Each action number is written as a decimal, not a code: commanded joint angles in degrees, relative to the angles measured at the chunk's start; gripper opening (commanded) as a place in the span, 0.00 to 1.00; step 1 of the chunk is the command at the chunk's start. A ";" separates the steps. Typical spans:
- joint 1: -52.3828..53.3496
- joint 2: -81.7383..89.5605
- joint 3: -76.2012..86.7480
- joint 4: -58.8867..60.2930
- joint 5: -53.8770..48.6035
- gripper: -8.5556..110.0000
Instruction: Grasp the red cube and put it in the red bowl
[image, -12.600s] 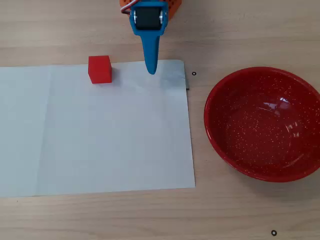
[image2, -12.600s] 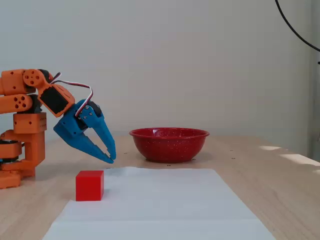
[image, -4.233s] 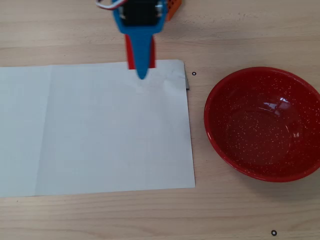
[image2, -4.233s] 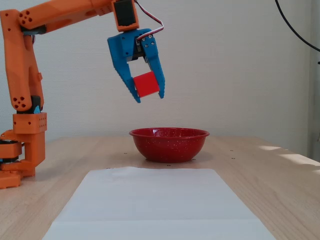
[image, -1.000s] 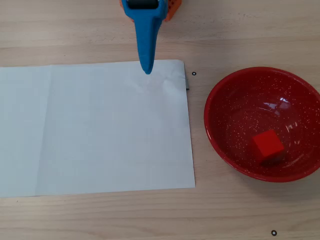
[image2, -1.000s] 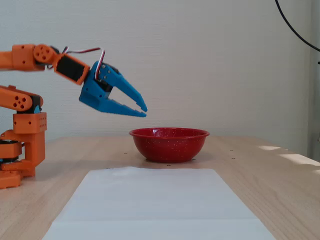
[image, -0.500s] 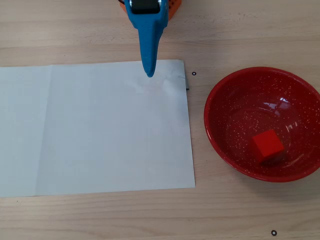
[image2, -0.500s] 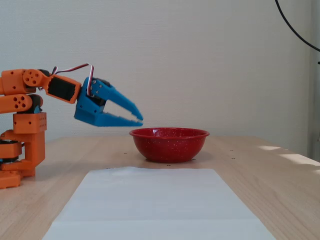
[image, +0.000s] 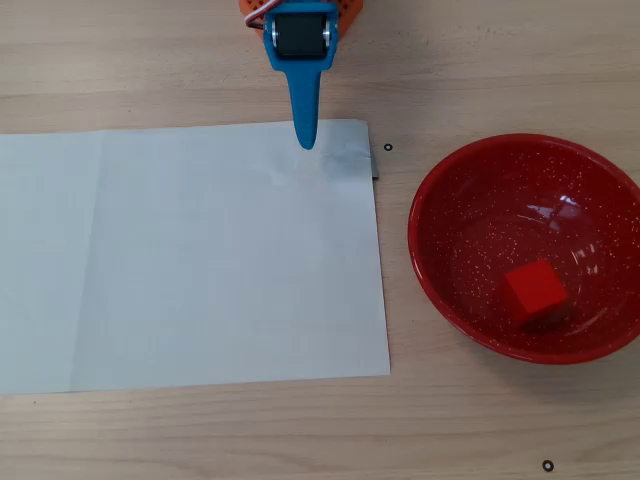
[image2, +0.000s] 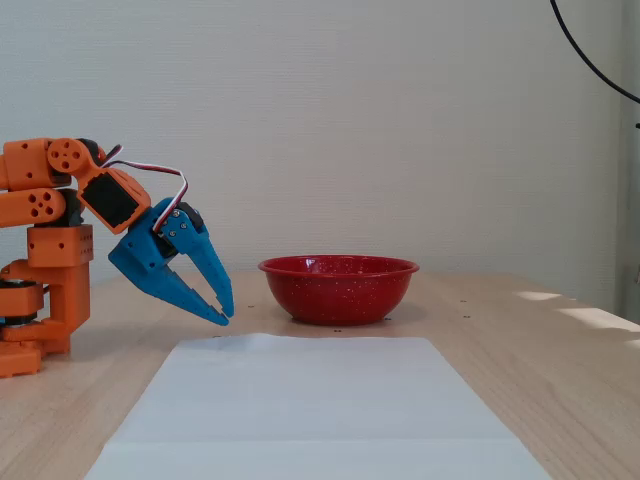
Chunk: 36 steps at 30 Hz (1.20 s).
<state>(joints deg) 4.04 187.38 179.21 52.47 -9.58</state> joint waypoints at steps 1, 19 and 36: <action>-0.79 1.32 0.70 -0.35 0.79 0.08; -1.76 1.23 0.70 0.35 -1.41 0.08; -1.76 1.23 0.70 0.35 -1.32 0.08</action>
<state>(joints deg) 4.04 187.38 179.21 52.82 -9.76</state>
